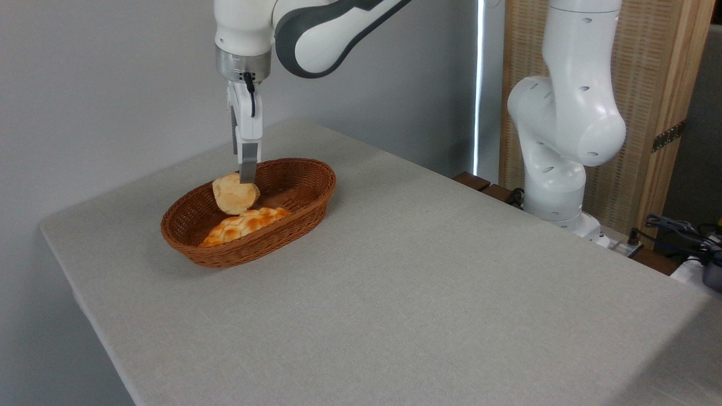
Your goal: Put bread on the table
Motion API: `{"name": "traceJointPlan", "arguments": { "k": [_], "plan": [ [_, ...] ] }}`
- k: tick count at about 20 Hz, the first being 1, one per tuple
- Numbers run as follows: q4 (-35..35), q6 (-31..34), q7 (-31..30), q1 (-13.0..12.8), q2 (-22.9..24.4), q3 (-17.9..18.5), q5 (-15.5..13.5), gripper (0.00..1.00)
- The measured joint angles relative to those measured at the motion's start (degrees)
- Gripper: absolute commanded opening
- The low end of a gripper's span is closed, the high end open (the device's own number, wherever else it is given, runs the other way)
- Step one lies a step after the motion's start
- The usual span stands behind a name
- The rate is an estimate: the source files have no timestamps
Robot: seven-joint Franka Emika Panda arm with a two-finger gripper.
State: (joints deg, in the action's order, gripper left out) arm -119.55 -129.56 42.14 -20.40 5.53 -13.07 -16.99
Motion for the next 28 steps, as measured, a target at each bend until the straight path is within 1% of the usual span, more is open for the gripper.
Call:
{"name": "traceJointPlan", "arguments": {
  "k": [3,7,12,14,15,17,18,19,20,21,25,28],
  "plan": [
    [-0.71,-1.91,0.23,-0.08,-0.35,-0.34,0.0,1.0],
    [-0.92,-2.72,0.34,-0.12,-1.36,-0.82,0.11,1.0],
    [-1.16,-5.78,0.4,-0.2,-3.81,-2.16,2.88,1.0],
    [-1.16,-6.49,0.4,-0.21,-4.73,-2.26,3.55,1.0],
    [-1.16,-6.63,0.4,-0.2,-5.0,-2.26,3.62,0.97],
    [-1.16,-6.96,0.4,-0.2,-5.33,-2.26,3.67,0.69],
    [-1.16,-7.16,0.41,-0.2,-5.42,-2.26,3.67,0.54],
    [-1.16,-7.29,0.41,-0.2,-5.56,-2.26,3.68,0.44],
    [-1.16,-7.35,0.4,-0.2,-5.7,-2.26,3.68,0.37],
    [-1.16,-7.37,0.41,-0.2,-5.88,-2.26,3.68,0.35],
    [-1.16,-7.42,0.41,-0.31,-6.66,-2.66,3.68,0.33],
    [-1.16,-7.43,0.41,-0.31,-6.86,-2.91,3.68,0.28]
  ]
}}
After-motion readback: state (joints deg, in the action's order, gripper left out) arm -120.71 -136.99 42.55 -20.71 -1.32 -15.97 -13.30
